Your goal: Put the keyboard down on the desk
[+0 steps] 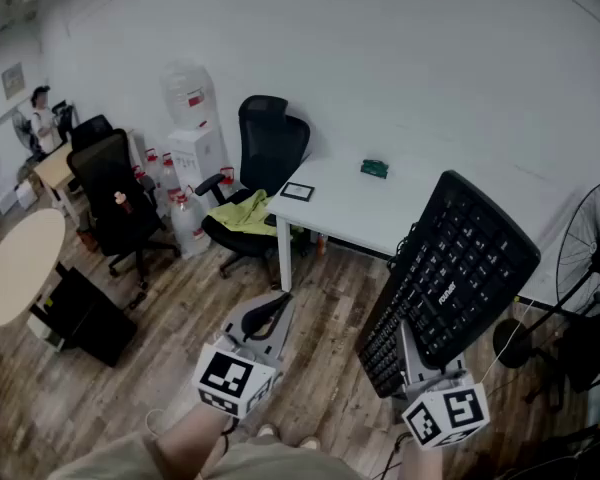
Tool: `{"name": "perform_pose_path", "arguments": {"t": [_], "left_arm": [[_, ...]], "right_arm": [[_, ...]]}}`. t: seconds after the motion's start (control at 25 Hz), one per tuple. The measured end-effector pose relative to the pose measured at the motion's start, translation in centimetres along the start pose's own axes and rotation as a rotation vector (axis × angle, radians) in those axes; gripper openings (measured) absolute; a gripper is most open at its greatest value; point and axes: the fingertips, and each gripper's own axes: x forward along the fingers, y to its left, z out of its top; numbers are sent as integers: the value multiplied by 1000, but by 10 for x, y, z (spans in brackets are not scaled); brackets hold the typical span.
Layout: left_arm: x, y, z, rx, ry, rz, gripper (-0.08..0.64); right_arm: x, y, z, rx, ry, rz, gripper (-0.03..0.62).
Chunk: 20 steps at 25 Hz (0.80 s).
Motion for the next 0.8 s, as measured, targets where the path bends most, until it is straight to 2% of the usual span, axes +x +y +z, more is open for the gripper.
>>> {"name": "perform_pose_path", "arguments": {"t": [0.32,0.64,0.8], "left_arm": [[0,-1,0,-8,6,-30,26],[1,-2,-4,-12,19,-28,26],[2,-2,-6,-23,28,-32,26]], "right_arm": [[4,3,-4,56,-6,13,100],[0,2,-5,39,14,2,100],[2,0,-8,70,18,2,100]]}}
